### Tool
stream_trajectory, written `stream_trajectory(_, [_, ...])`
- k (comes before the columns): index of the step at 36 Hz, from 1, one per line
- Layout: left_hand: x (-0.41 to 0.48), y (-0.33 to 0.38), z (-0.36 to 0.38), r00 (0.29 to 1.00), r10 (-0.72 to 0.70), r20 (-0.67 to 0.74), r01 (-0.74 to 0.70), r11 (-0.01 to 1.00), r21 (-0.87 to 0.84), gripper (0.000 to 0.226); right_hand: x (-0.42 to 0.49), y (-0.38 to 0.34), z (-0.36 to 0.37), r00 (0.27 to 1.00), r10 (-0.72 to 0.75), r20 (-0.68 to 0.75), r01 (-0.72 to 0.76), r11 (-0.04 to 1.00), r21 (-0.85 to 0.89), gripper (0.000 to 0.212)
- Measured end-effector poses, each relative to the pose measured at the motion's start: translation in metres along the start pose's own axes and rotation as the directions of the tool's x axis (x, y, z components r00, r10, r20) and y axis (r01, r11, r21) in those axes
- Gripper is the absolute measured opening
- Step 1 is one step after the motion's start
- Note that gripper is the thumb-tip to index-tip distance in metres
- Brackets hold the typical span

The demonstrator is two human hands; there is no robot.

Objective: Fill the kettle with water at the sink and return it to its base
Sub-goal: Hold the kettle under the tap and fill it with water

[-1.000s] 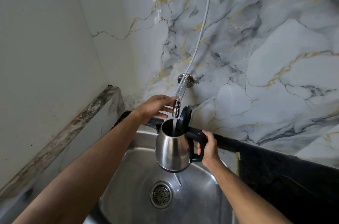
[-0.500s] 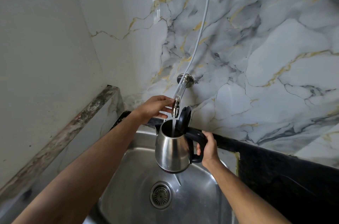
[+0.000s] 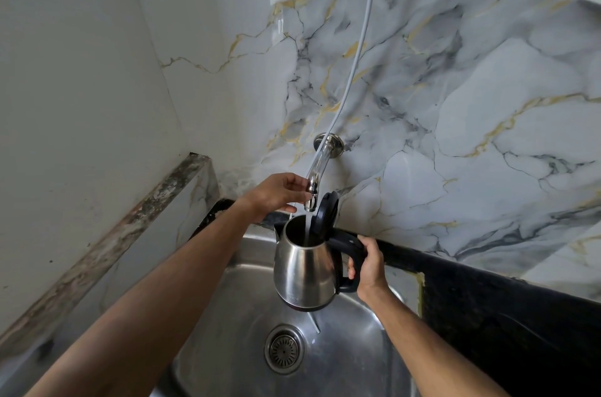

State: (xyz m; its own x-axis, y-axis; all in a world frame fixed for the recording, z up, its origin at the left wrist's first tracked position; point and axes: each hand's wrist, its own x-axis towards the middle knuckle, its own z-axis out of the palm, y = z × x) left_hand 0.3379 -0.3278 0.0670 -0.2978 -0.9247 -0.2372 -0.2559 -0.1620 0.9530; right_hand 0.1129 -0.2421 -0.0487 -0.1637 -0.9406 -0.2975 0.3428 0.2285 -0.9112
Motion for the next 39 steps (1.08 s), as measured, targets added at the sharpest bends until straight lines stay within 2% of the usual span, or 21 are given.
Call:
stream_trajectory(10, [0.004,0.002,0.012,0.994,0.069,-0.088,-0.052,0.982,0.182,0.027,0.005,0.004,-0.002,1.0,-0.008,0.018,0.008,1.0,-0.015,0.044])
stream_trajectory(17, [0.008,0.003,0.016,0.98,0.138,-0.147,-0.075,0.926,0.369,0.027,0.002,0.002,-0.002,0.999,-0.025,0.023,0.025,1.0,-0.012,0.048])
stream_trajectory(31, [0.007,0.004,0.027,0.962,0.118,-0.245,-0.003,0.907,0.422,0.042,-0.001,-0.001,-0.008,0.999,-0.035,0.02,0.036,0.999,-0.041,0.048])
stream_trajectory(33, [-0.001,0.003,0.031,0.924,0.211,-0.32,-0.042,0.886,0.463,0.056,-0.004,-0.001,-0.011,1.0,-0.028,0.006,0.028,0.999,-0.038,0.048])
stream_trajectory(35, [-0.015,0.004,0.04,0.834,0.403,-0.377,-0.15,0.822,0.549,0.058,-0.008,-0.002,-0.016,1.0,-0.029,-0.012,0.029,0.999,-0.043,0.048])
stream_trajectory(36, [-0.023,0.006,0.045,0.809,0.483,-0.336,-0.236,0.79,0.565,0.055,-0.01,-0.002,-0.018,0.999,-0.033,-0.018,0.032,0.998,-0.048,0.047])
stream_trajectory(39, [-0.043,0.012,0.062,0.84,0.542,0.018,-0.447,0.673,0.59,0.057,-0.019,-0.001,-0.028,0.999,-0.033,-0.031,0.03,0.997,-0.071,0.043])
